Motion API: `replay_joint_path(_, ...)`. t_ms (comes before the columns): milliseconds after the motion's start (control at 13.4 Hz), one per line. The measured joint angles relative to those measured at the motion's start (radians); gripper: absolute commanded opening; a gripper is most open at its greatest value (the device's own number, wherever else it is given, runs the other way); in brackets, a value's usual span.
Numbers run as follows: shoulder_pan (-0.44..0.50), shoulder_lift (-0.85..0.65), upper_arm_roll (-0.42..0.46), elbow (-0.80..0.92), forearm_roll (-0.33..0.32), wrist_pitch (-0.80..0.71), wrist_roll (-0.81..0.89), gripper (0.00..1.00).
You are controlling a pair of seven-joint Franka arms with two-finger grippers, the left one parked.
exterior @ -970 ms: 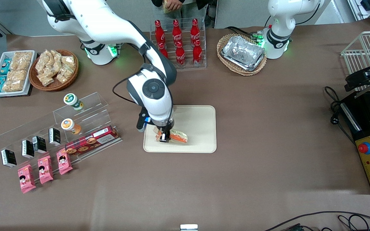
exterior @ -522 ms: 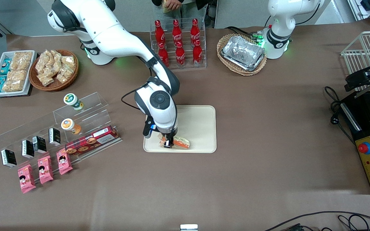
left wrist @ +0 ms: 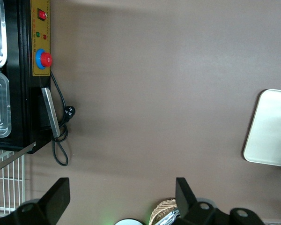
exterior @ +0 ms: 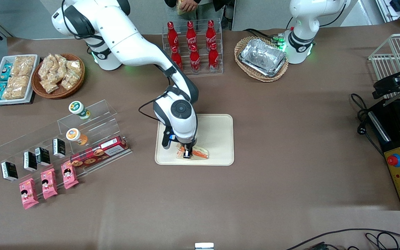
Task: Place sandwich on tray
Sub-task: 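Lower the sandwich onto the tray beside the yogurt cups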
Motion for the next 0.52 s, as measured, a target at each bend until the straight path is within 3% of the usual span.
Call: replay_joint_path(522, 0.002, 0.015, 0.000, 0.000, -0.028, 0.011, 0.000, 0.51)
